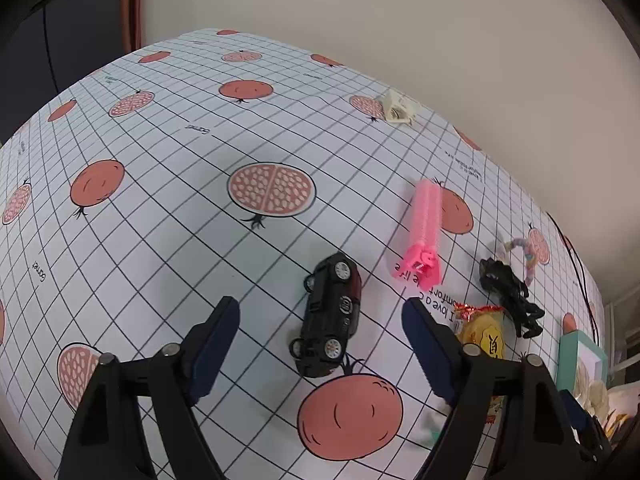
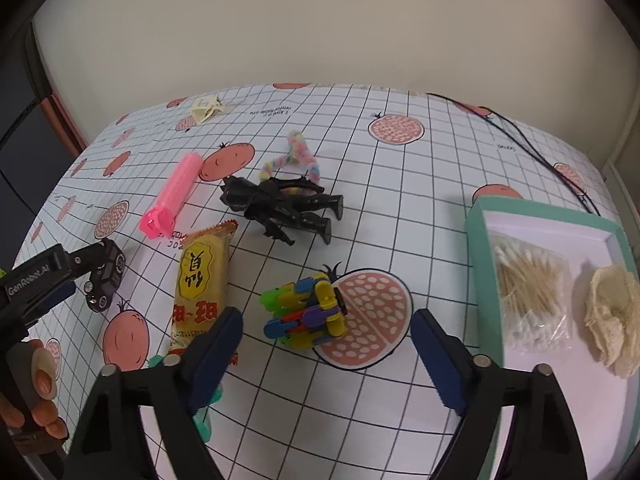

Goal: Organize objects
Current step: 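Close the left gripper on the black toy car while the right grasps the block toy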

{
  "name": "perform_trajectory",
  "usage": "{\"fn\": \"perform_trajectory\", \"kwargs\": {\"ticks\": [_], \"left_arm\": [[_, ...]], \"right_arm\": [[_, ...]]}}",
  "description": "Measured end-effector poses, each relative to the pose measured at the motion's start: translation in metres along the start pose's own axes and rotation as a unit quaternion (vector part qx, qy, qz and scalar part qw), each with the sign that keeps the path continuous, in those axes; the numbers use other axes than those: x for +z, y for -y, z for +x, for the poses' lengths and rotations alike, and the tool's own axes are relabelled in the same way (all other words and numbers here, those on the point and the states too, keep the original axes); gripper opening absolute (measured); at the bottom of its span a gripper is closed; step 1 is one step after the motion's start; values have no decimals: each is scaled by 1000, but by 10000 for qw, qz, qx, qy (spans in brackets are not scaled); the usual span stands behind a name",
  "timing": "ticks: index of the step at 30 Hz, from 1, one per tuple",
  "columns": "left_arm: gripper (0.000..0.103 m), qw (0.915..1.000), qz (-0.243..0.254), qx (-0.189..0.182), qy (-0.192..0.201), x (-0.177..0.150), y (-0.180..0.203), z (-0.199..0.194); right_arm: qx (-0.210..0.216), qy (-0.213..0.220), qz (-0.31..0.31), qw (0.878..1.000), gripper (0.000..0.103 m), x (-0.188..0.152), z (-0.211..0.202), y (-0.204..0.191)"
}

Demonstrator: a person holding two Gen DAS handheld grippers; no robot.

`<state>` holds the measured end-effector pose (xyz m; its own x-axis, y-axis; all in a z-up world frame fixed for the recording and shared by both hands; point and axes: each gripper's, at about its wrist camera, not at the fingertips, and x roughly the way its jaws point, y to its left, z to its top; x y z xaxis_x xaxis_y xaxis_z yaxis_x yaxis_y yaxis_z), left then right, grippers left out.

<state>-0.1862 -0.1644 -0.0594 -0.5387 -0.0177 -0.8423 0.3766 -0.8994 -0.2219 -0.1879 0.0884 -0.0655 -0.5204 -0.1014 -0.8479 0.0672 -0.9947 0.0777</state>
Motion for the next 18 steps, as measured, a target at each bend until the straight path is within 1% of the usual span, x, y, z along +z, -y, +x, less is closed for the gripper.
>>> {"fn": "perform_trajectory", "kwargs": {"ticks": [1,4,6,7,8,9,11,12,14,16,18], "left_arm": [[82,10000,21,-24,-8,0,1,1],[69,10000,72,-5,-20,-1,3,2],[69,9999,101,1,-46,-2,3,2],[65,9999,95,12,-60,-3,3,3],[62,9999,81,9,-81,-3,3,4],[56,9999,65,7,-108,-3,3,5],[48,9999,69,25,-155,-4,2,7],[45,9998,90,33,-166,-5,3,8],[33,9997,118,52,-188,-6,3,8],[28,9997,123,5,-204,-6,4,8],[27,9997,170,21,-180,-7,5,7]], "right_arm": [[5,-16,-19,10000,82,-1,1,-1],[0,-66,-83,9999,75,-1,4,-4],[33,-87,-127,9999,67,-2,5,-6],[42,-85,-158,9998,64,-2,5,-7],[58,-86,-169,9998,54,-2,5,-8],[63,-93,-171,9998,48,-1,5,-8],[79,-125,-155,9998,44,-2,6,-8],[93,-128,-149,9998,43,-2,5,-8],[115,-128,-129,9998,43,-2,5,-7],[141,-134,-74,9998,43,-2,5,-4],[134,-128,-42,9998,43,-2,4,-2]]}}
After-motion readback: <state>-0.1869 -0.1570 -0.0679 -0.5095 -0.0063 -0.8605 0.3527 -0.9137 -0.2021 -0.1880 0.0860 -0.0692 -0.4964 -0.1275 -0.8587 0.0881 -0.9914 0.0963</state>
